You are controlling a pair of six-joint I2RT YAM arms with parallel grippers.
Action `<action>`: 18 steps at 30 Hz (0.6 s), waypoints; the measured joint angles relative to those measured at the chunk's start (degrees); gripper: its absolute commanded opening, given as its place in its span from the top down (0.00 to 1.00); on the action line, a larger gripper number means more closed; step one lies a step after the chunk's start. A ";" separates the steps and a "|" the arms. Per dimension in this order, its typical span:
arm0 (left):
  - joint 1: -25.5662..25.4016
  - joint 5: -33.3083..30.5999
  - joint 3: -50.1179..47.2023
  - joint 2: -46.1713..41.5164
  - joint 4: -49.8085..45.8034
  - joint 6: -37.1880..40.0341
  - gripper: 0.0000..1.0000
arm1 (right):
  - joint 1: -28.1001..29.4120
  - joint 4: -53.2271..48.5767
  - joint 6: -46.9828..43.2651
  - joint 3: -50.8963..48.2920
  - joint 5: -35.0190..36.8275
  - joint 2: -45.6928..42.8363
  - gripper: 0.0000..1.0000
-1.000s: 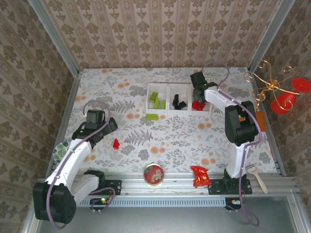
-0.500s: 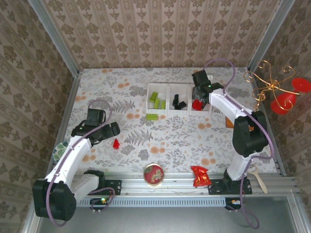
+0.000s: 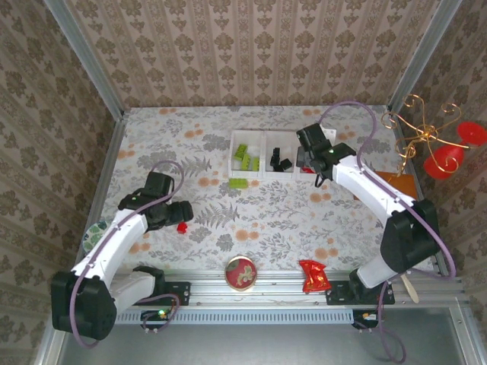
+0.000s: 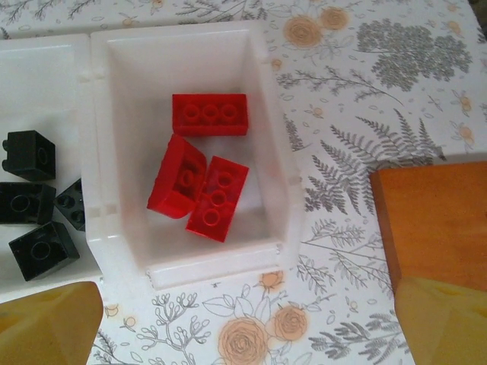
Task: Sort the legos into containers by color
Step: Pick up the lego from the bottom-left of the table.
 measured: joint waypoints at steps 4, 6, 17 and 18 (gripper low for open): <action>-0.85 0.02 -0.57 1.27 0.55 -0.42 0.21 | 0.00 -0.70 2.36 -2.54 1.11 -3.48 0.00; -1.33 0.02 -0.90 2.21 0.98 -0.68 0.21 | 0.00 -0.72 3.28 -3.96 1.33 -4.85 0.00; -3.76 -0.07 -1.86 7.06 2.86 -1.25 0.22 | 0.00 0.33 4.66 -7.48 1.51 -8.92 0.00; -3.80 -0.07 -1.90 7.41 2.95 -1.29 0.25 | 0.00 0.70 4.66 -7.50 1.49 -9.09 0.00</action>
